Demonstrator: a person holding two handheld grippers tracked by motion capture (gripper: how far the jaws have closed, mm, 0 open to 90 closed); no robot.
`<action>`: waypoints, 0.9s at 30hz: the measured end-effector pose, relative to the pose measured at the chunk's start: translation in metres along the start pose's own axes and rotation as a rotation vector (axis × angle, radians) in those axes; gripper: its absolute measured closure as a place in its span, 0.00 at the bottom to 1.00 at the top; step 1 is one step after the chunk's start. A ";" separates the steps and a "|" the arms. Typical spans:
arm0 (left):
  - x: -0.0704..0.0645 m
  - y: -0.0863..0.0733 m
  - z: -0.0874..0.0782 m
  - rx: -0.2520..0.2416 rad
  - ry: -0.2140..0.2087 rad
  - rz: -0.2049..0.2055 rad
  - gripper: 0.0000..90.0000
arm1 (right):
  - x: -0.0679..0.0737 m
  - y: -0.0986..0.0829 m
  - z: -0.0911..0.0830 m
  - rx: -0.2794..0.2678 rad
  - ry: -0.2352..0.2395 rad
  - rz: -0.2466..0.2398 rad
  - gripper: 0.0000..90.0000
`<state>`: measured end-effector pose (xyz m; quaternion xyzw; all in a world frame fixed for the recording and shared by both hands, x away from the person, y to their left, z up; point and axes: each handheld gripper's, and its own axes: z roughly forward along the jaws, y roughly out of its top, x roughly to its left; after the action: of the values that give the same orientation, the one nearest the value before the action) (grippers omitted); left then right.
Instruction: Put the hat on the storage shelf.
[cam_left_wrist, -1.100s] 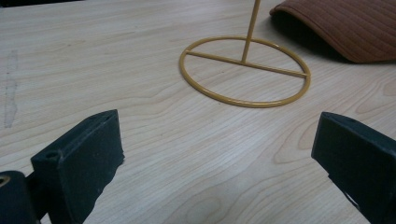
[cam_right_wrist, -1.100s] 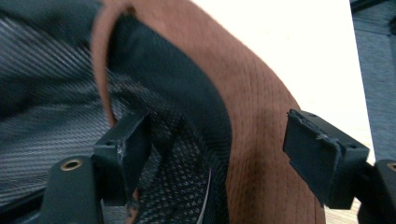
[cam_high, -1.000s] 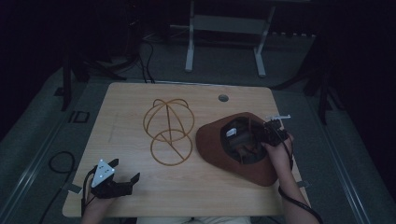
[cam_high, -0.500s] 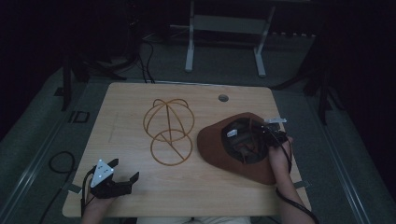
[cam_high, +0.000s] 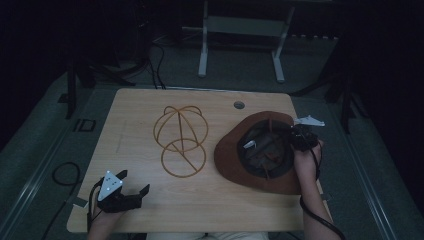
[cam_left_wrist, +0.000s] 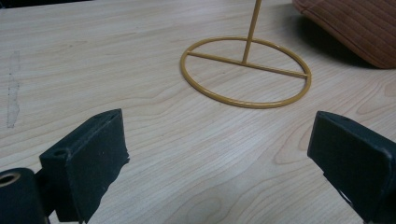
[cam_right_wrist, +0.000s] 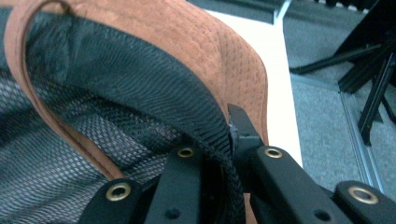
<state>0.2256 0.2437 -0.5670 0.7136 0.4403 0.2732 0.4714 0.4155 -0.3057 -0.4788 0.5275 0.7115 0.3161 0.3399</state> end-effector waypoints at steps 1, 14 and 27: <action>0.000 0.000 0.000 -0.001 -0.002 0.001 0.06 | 0.000 0.003 -0.004 -0.011 0.001 0.002 0.94; 0.001 0.022 -0.009 0.003 0.016 -0.020 0.06 | -0.010 0.033 -0.055 -0.152 0.013 0.034 0.94; -0.022 0.098 -0.035 -0.104 -0.069 0.019 0.08 | -0.012 0.040 -0.079 -0.195 0.027 0.034 0.94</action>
<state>0.2234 0.2233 -0.4627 0.7014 0.4020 0.2755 0.5200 0.3755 -0.3149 -0.3995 0.4997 0.6728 0.3967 0.3744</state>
